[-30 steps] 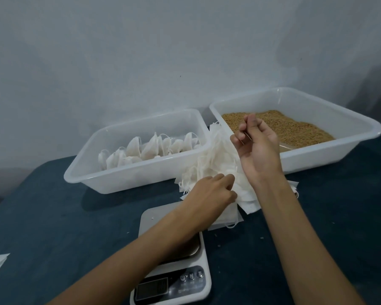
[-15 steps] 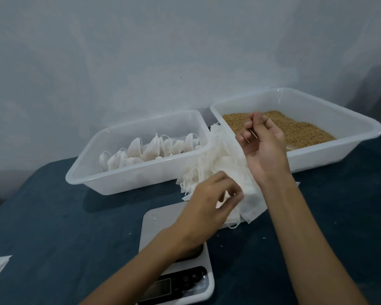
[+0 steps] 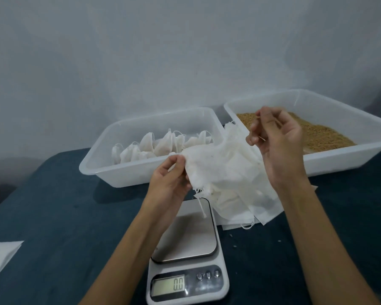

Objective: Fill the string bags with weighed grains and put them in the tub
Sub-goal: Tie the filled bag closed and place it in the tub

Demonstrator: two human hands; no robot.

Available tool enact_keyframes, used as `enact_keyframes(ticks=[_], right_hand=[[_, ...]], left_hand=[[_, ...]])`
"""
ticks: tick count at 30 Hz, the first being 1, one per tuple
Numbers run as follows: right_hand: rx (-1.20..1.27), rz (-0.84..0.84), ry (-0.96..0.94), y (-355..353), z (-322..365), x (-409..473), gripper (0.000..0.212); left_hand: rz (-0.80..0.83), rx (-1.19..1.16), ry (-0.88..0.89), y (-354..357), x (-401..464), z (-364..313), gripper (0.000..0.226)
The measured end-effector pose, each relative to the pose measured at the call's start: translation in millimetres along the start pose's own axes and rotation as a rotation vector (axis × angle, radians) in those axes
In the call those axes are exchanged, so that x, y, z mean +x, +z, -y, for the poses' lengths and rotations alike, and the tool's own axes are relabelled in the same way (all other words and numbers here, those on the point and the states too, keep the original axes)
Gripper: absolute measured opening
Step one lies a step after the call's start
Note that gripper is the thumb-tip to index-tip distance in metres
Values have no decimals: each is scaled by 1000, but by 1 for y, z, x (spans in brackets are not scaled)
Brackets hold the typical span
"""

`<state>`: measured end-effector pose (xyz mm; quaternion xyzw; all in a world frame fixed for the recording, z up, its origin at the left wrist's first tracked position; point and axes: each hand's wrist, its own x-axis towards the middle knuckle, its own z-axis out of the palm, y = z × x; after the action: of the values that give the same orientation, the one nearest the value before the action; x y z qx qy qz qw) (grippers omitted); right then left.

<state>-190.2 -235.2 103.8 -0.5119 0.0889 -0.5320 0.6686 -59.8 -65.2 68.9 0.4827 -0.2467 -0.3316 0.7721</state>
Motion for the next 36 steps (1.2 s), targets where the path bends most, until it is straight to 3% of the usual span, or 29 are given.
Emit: enact_keyframes(ticks=[4, 9, 12, 15, 17, 20, 24, 28, 32, 36], right_hand=[[-56, 49, 11, 4, -4, -2, 16], [-103, 177, 60, 13, -14, -9, 22], [-201, 218, 74, 18, -17, -12, 25], [-191, 189, 93, 16, -16, -11, 27], [-171, 173, 99, 13, -15, -10, 27], [-132, 191, 85, 11, -12, -9, 26], [6, 176, 49, 9, -3, -7, 26], [33, 161, 18, 11, -3, -9, 25], [-109, 288, 39, 26, -20, -21, 25], [-239, 423, 128, 37, -40, -30, 17]], left_hand=[[36, 150, -29, 1, 3, 14, 14], [148, 144, -65, 13, 6, 17, 14], [167, 287, -267, 35, 16, 29, 14], [330, 472, -487, 62, 19, 42, 16], [453, 457, -517, 77, 17, 50, 19], [486, 369, -484, 91, 16, 50, 29], [312, 305, -254, 73, 22, 33, 17], [93, 147, -71, 36, 19, 2, 27], [-177, 263, 131, 8, 17, -9, 19], [-238, 333, 273, 0, 14, -4, 25]])
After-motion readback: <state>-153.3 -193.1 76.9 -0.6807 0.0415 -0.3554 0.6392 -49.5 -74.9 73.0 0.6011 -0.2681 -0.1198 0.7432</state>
